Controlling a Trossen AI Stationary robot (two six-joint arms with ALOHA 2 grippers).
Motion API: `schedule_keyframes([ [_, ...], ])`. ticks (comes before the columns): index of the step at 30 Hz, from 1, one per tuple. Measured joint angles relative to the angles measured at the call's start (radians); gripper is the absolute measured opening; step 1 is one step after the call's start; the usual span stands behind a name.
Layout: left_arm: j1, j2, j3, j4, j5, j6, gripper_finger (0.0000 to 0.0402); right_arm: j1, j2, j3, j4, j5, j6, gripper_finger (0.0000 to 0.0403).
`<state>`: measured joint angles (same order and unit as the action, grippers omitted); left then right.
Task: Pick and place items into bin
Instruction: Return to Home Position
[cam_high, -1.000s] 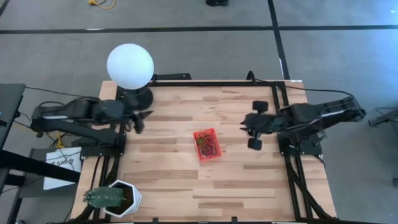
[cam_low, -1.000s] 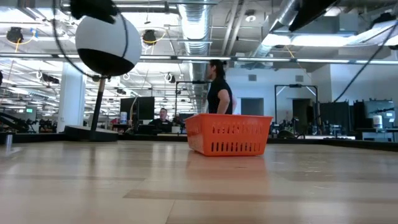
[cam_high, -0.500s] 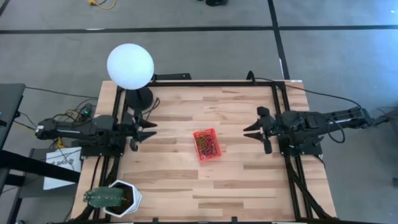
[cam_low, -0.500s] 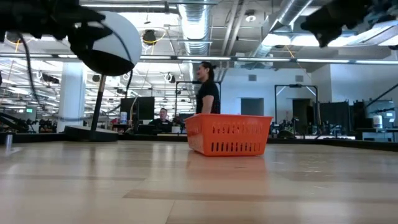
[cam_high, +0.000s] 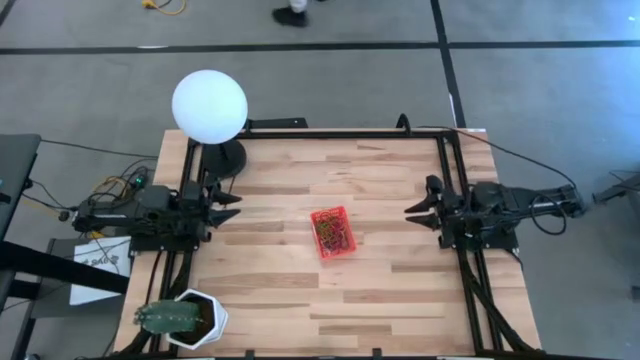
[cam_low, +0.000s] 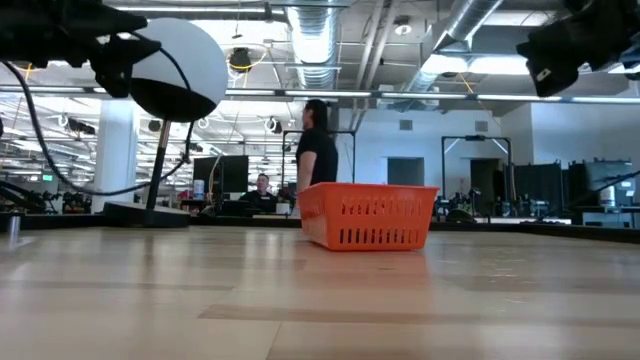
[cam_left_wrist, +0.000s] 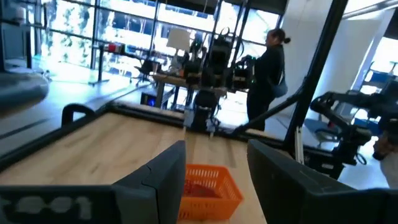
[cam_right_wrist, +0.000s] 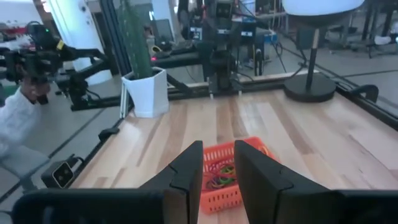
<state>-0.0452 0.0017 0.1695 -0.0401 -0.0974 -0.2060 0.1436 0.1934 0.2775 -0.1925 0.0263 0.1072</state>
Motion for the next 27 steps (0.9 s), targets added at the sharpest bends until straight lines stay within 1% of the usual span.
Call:
schedule_keyframes([
  [10, 0.000, 0.000, -0.006, -0.006, -0.026, 0.018, 0.0163, 0.000, -0.194, -0.122, 0.012, -0.001, 0.017, 0.0087],
  [13, 0.000, 0.000, -0.028, 0.022, -0.032, 0.010, 0.0163, 0.000, -0.191, -0.141, 0.035, 0.000, 0.017, 0.0087],
  [16, 0.000, 0.000, -0.051, 0.056, -0.032, 0.010, 0.0163, -0.002, -0.189, -0.152, 0.103, -0.001, 0.016, 0.0087],
  [22, 0.000, 0.000, -0.159, 0.220, -0.030, 0.016, 0.0163, -0.002, -0.191, -0.210, 0.186, 0.001, 0.017, 0.0087],
  [27, 0.000, 0.005, -0.157, 0.210, -0.046, 0.007, 0.0163, -0.002, -0.192, -0.264, 0.270, 0.001, 0.046, 0.0087],
])
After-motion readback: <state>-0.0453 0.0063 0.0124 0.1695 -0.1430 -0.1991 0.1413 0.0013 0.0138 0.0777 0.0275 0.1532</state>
